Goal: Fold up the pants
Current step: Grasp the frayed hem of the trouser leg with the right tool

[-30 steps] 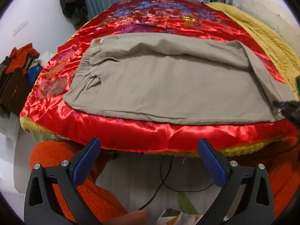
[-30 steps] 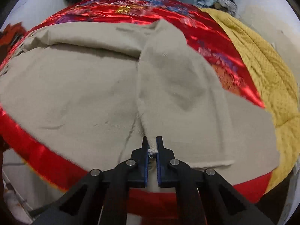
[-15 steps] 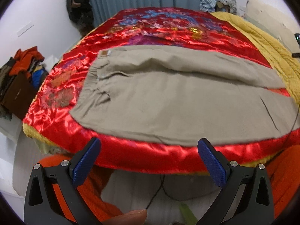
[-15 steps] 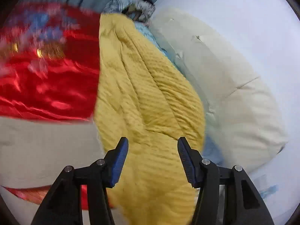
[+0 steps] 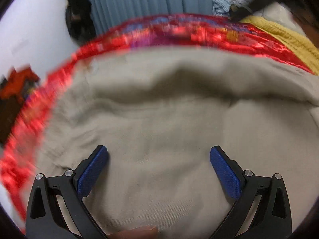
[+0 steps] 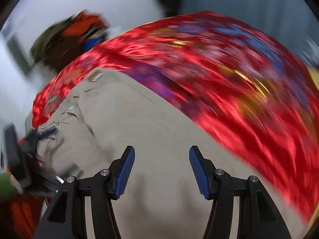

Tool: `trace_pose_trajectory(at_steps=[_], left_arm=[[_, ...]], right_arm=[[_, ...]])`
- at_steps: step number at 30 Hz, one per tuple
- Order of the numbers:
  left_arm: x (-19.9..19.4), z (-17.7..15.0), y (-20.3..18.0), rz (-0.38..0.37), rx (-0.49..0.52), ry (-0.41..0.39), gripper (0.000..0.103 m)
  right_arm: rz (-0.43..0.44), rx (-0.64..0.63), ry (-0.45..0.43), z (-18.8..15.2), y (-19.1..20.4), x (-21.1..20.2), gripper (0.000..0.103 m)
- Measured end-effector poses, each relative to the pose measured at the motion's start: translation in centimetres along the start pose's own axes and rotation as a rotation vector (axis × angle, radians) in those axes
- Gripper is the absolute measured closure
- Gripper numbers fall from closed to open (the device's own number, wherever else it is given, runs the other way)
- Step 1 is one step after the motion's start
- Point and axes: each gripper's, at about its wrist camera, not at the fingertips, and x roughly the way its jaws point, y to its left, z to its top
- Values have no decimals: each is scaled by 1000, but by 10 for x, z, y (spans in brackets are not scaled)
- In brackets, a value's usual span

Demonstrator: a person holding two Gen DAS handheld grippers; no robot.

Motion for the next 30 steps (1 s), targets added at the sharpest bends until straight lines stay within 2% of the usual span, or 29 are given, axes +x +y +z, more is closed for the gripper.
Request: trace_pose_trajectory(at_steps=[2,5,6,8,12,14,15,17,18,20,22,23,24,25,26,27,28,29,30], left_arm=[[-4,-3,0,-9,-5,-36,1],[-3,-3,-2,-32,7,-39,1],[-3,-3,-2,-39,3,-44,1],[-2,-1,-2,-48,4,-43,1],[-4,-3,2,-55,5,-46,1],[-4,-3,2,-54,6,-47,1],[-4,-4,2,-54,7,-47,1],[-4,-4,2,-52,8,-47,1],[-4,-4,3,-52,8,-48,1],[-4,-4,3,-50,9,-48,1],[-4,-4,3,-52,8,-48,1],[-4,-4,3,-52,9,-48,1],[-3,-4,2,-56,12,-47,1],[-3,-4,2,-60,17,-46,1],[-3,-4,2,-58,16,-46,1],[-3,-4,2,-60,12,-42,1],[-3,-4,3,-64,10,-42,1],[-4,-4,2,-62,10,-46,1],[-3,-4,2,-61,11,-44,1]], right_arm=[[26,-81,61,31,12,28,46],[67,-133,186,74,-12,79,46],[108,-134,242,83,-14,98,46],[108,-181,290,92,-17,117,46],[131,-237,451,90,-14,157,47],[152,-264,505,85,-10,166,61],[156,-287,522,83,-6,166,64],[141,-329,538,81,0,162,88],[117,-371,545,81,5,159,94],[62,-448,542,85,19,152,96],[-33,-557,533,93,35,147,99],[-111,-626,512,97,45,145,99],[-291,-754,450,102,60,146,100],[-417,-835,391,104,69,148,100],[-598,-926,285,106,82,151,91],[-668,-924,192,110,94,151,79],[-679,-875,150,113,99,149,45],[-692,-813,118,115,100,146,24],[-685,-755,94,113,97,140,24]])
